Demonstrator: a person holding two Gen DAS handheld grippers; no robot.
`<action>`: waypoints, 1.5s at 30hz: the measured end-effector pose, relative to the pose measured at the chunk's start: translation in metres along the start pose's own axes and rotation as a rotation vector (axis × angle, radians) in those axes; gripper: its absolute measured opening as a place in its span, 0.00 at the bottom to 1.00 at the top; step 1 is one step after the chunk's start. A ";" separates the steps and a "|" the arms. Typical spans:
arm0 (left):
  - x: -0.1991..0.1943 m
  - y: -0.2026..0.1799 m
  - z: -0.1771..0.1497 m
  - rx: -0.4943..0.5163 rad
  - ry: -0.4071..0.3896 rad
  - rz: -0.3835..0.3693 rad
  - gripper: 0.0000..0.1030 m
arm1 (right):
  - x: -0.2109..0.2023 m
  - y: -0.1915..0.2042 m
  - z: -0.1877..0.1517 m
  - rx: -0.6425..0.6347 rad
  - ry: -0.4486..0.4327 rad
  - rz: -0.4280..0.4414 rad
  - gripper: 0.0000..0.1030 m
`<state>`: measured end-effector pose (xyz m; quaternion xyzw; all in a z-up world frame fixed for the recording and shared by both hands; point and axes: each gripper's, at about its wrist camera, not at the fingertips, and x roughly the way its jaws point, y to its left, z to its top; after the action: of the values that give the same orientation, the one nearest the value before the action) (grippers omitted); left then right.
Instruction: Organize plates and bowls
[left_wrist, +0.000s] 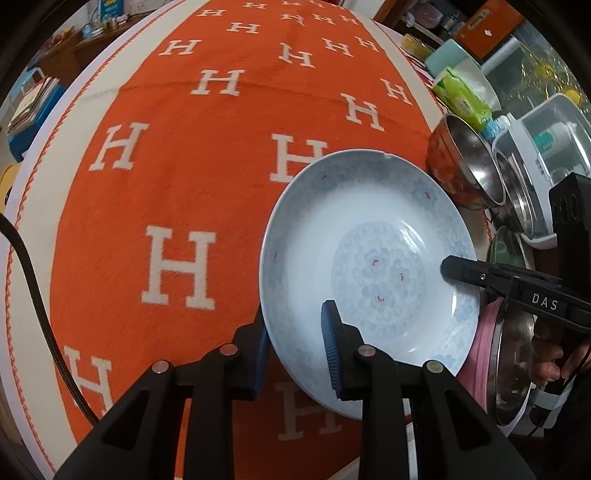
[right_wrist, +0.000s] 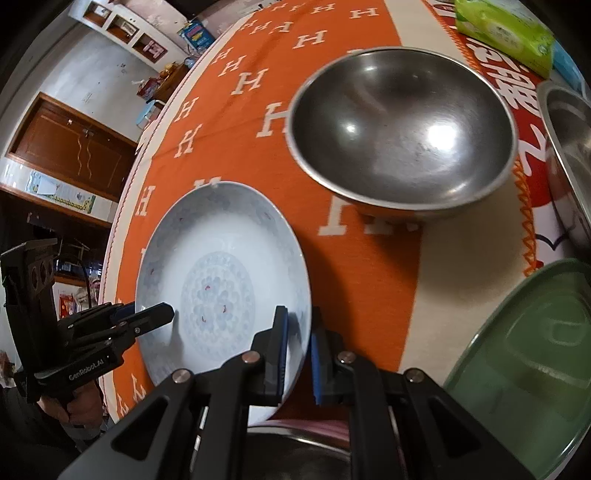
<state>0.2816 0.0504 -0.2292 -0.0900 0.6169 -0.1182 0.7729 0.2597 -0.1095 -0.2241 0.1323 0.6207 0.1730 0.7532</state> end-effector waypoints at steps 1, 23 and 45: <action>-0.001 0.002 -0.001 -0.010 -0.002 0.001 0.24 | 0.000 0.002 0.000 -0.007 0.001 0.000 0.10; -0.069 0.050 -0.026 -0.118 -0.149 -0.001 0.24 | -0.012 0.062 -0.004 -0.089 -0.040 0.046 0.10; -0.146 0.025 -0.082 -0.048 -0.280 -0.052 0.24 | -0.089 0.095 -0.051 -0.140 -0.195 0.041 0.10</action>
<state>0.1725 0.1174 -0.1179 -0.1402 0.5030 -0.1097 0.8458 0.1858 -0.0616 -0.1153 0.1081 0.5283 0.2174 0.8136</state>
